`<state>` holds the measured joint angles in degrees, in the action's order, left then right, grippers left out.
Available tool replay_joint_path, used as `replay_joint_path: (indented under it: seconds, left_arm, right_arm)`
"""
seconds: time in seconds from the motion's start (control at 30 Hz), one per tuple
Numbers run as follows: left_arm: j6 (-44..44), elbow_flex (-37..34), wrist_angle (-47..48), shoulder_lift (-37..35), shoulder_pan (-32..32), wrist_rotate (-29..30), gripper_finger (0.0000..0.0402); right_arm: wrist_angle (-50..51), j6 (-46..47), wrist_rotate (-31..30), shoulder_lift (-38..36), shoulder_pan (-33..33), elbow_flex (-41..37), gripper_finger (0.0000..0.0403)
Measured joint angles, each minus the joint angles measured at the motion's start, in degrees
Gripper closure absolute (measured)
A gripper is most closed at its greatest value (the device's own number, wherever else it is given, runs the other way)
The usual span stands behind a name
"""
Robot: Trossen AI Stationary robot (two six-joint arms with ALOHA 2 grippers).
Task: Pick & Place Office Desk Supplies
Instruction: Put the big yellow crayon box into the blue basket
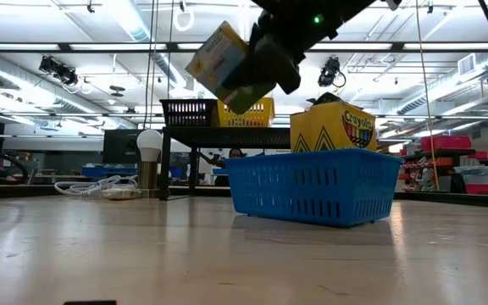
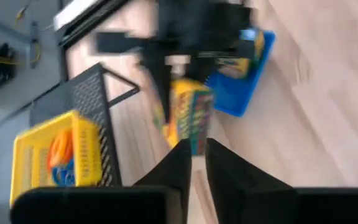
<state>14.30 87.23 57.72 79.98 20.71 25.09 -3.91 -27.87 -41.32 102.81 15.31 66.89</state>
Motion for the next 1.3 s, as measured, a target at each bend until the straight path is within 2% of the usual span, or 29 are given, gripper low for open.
replay_joint_path:
  seconds: [0.17,0.27,0.37,0.47,0.6,0.77,0.87,1.0,1.13,1.3]
  left_arm:
    - [-9.6,-0.9,-1.3,-7.6,2.0,0.9,0.0318]
    - [-9.7,-7.7,-9.6,-12.2,4.4,3.0,0.0310]
    - [-8.3,-18.4,-20.0,-17.2,5.9,6.7,0.0308]
    - [-6.4,-30.9,-34.8,-21.7,6.3,8.9,0.0308]
    - [-1.4,-47.8,-60.8,-26.2,6.4,10.9,0.0307]
    - [6.4,-64.9,-89.5,-29.7,6.3,15.3,0.0307]
    - [9.5,-73.3,-109.2,-30.1,5.8,11.6,0.0307]
    - [7.9,-80.1,-126.8,-28.2,3.0,0.6,0.0306]
    - [3.4,-80.7,-127.8,-25.0,0.0,-3.6,0.0287]
    - [1.3,-78.4,-127.6,-18.7,-3.2,-9.2,0.0219]
  right_arm:
    - [-0.2,0.4,1.5,0.0,-0.2,0.0,0.0305]
    - [-2.5,0.4,4.1,-0.1,-0.2,0.0,0.0305]
    - [-4.9,0.0,7.4,-0.2,-0.2,0.0,0.0305]
    - [-6.8,-0.1,9.9,-0.8,-0.1,0.0,0.0305]
    - [-8.6,-0.2,12.3,-2.8,-0.2,0.0,0.0305]
    - [-9.4,0.6,17.0,-7.5,-0.2,0.0,0.0305]
    - [-10.7,3.6,24.2,-10.1,-1.0,0.0,0.0305]
    - [-12.2,8.9,35.1,-11.4,-4.1,0.0,0.0305]
    - [-18.1,13.1,42.3,-11.5,-8.3,-2.5,0.0305]
    - [-20.4,16.7,47.1,-11.5,-12.2,-5.8,0.0305]
